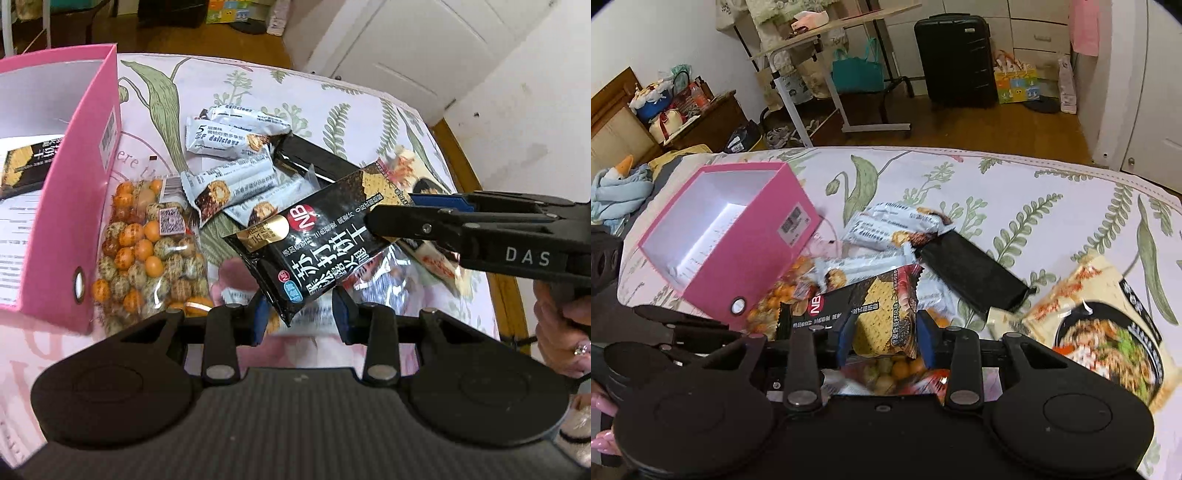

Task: Organize snacks
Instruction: 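Carry the second cracker pack into the pink box and open the right gripper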

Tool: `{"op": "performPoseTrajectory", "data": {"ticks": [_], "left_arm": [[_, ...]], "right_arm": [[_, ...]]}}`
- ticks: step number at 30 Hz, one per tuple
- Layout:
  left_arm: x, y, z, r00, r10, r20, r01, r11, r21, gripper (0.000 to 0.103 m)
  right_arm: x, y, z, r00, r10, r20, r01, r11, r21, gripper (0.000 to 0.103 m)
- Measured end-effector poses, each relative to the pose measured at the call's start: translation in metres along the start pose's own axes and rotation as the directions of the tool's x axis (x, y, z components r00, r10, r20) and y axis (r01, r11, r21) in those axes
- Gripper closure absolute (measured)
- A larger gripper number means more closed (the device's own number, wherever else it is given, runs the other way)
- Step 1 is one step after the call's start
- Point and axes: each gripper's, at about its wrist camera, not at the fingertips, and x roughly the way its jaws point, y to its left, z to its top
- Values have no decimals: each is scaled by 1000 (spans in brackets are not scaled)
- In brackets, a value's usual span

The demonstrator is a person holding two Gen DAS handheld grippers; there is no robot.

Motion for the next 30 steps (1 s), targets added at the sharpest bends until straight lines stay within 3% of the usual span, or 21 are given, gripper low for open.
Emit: {"op": "performPoseTrajectory", "data": {"ticks": [9,16,20,25,30], "left_arm": [[-42,-7,-31,994,99,-41,-95,991,91,68],[-94,11,-49,993,116,-29,-113,990,86,68],[-127,22,-55,991,133,15,-134,984,121,68],[-154,44,-52,988,153,32,-155,983,94,68],[-170,72,-34,971,223,81,-229,970,77,68]], "right_arm": [[-18,35,-26,996,58,-62,-56,998,36,61],[-36,79,-28,989,120,-84,-120,993,7,62],[-45,102,-19,984,162,-75,-163,987,-8,68],[-39,125,-1,974,214,-76,-216,976,-23,72],[-14,148,27,967,249,-55,-251,967,-44,72]]}}
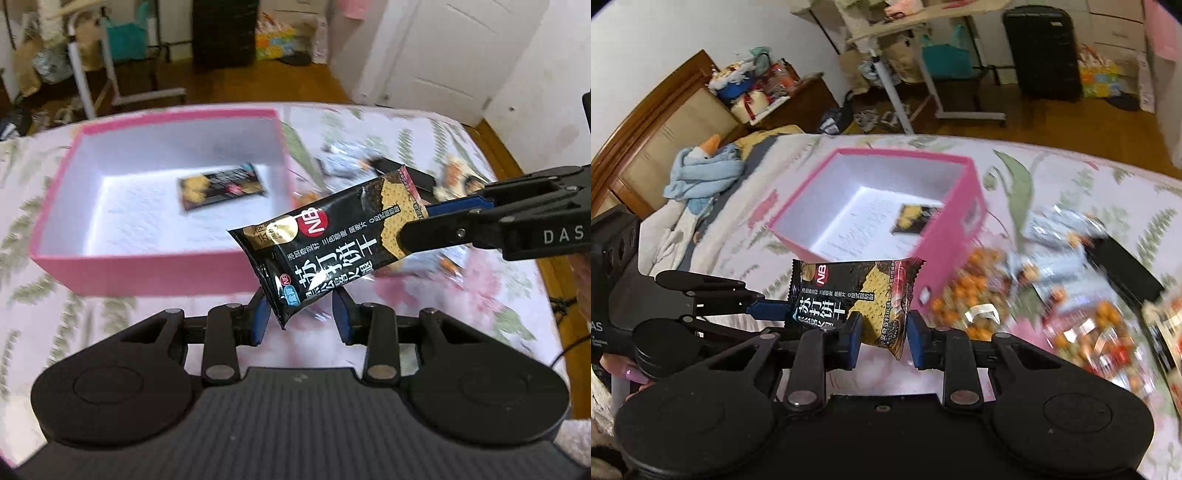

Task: Organize snacks
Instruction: 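Carry the second cracker pack into the pink box and open the right gripper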

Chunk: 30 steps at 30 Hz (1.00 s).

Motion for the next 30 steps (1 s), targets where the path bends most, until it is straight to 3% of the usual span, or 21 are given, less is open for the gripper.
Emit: {"op": "performPoseTrajectory", "data": {"ticks": [9,18,21,23,25,30], "left_arm": [[29,61,30,993,112,26,-112,994,-12,68],[96,115,51,996,81,-34,-82,996,-21,67],[106,120,48,996,68,-53,-70,997,-42,66],[110,120,48,996,69,-50,-73,995,-64,53],[112,119,49,993,116,-31,-117,991,-61,47],[103,115,46,991,136,-18,-137,989,-58,47]], "right_arm": [[79,6,52,1000,-6,-28,6,1000,-6,72],[138,3,73,988,-109,-106,110,994,7,72],[145,10,69,979,-179,-102,175,984,-43,69],[143,13,65,971,-225,-77,218,972,-85,68],[135,17,59,965,-262,-34,254,955,-152,68],[98,10,50,978,-208,23,209,968,-141,65]]}}
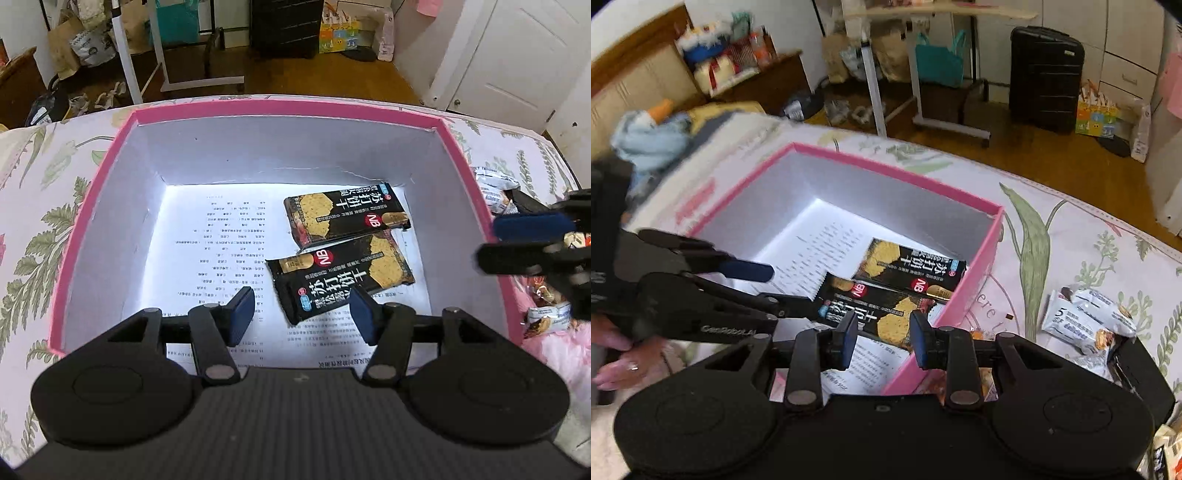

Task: Organize snacks
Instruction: 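Carry the second cracker pack into the pink box and open the right gripper, then grasp a white wafer bar with the right gripper while the left gripper grasps another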

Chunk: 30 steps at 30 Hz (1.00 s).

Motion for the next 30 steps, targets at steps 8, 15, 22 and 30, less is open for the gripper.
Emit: {"op": "performPoseTrajectory", "data": {"ticks": [8,15,22,30], "left_arm": [[-58,-36,-6,997,-68,21,66,993,99,47],[-93,-84,-2,987,-156,45,145,971,189,49],[-78,-152,-2,977,-212,18,194,922,334,51],[-20,-217,19,983,-185,-8,160,826,541,51]], "right_arm": [[-73,-25,-50,999,7,54,-8,1000,18,64],[-114,-57,-104,997,-33,70,32,999,28,63],[-104,-79,-148,999,-48,19,49,999,-17,61],[-64,-78,-162,1000,-19,-17,13,951,-309,54]]}}
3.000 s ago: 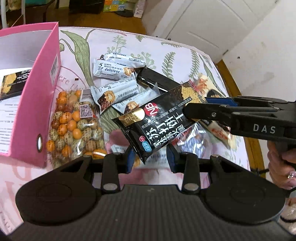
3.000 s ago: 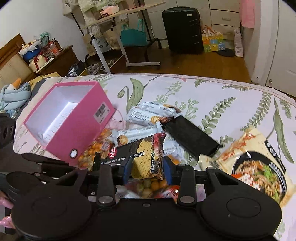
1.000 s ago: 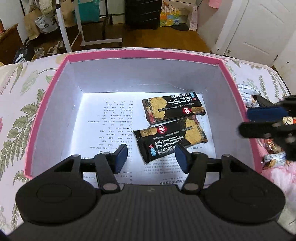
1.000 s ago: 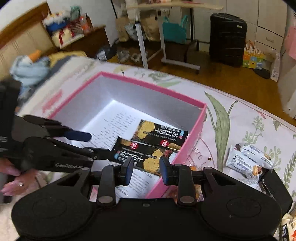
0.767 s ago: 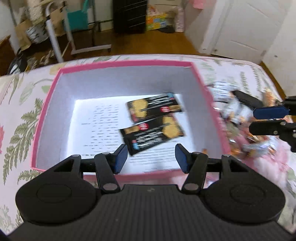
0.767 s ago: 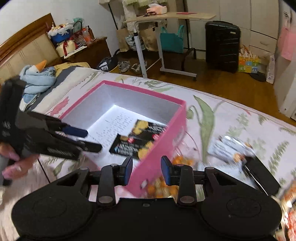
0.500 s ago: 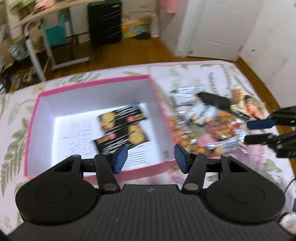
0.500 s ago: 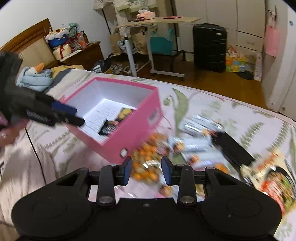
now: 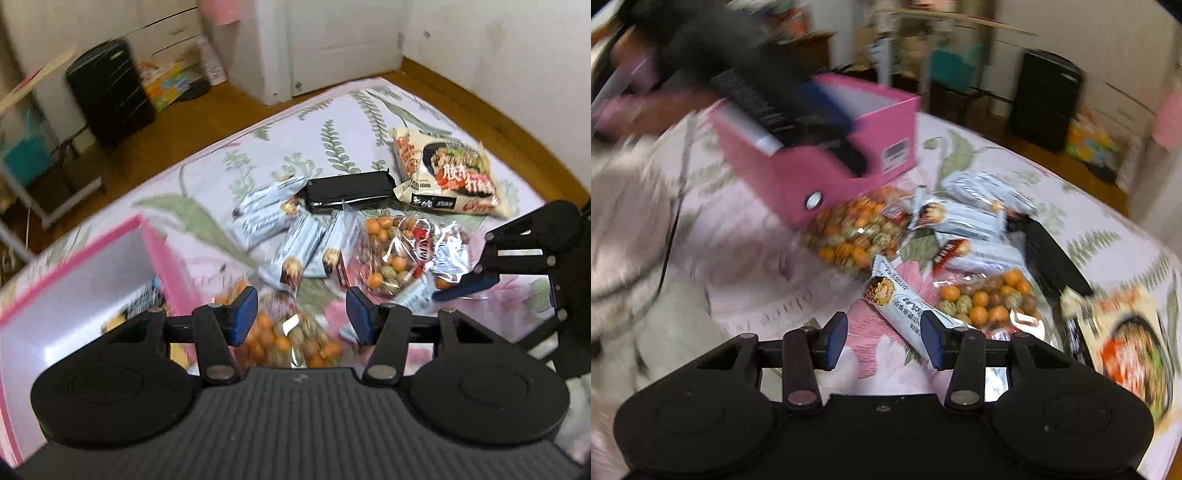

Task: Organize snacks
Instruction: 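Grasp a white wafer bar with the right gripper while the left gripper grasps another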

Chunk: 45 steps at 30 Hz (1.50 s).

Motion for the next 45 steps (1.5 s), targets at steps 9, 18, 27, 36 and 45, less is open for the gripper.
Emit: {"op": "performPoseTrajectory", "data": {"ticks": [9,18,27,36,45], "left_arm": [[95,2,39,994,40,-103,-29,994,106,51],[145,-4,36,977,86,-196,-48,981,190,52],[133,-21,32,968,119,-220,-77,978,194,77],[88,-9,20,985,67,-162,-67,998,6,77],[36,-6,-11,993,1,-121,-21,986,-167,77]], "right_arm": [[41,-13,11,995,86,-49,-94,972,-213,54],[55,-19,2,997,74,-18,-75,991,-109,59],[42,-32,-12,993,83,80,-97,978,182,72],[20,-39,-25,998,17,55,-39,899,436,72],[-3,-25,-31,994,14,104,-66,855,515,72]]}}
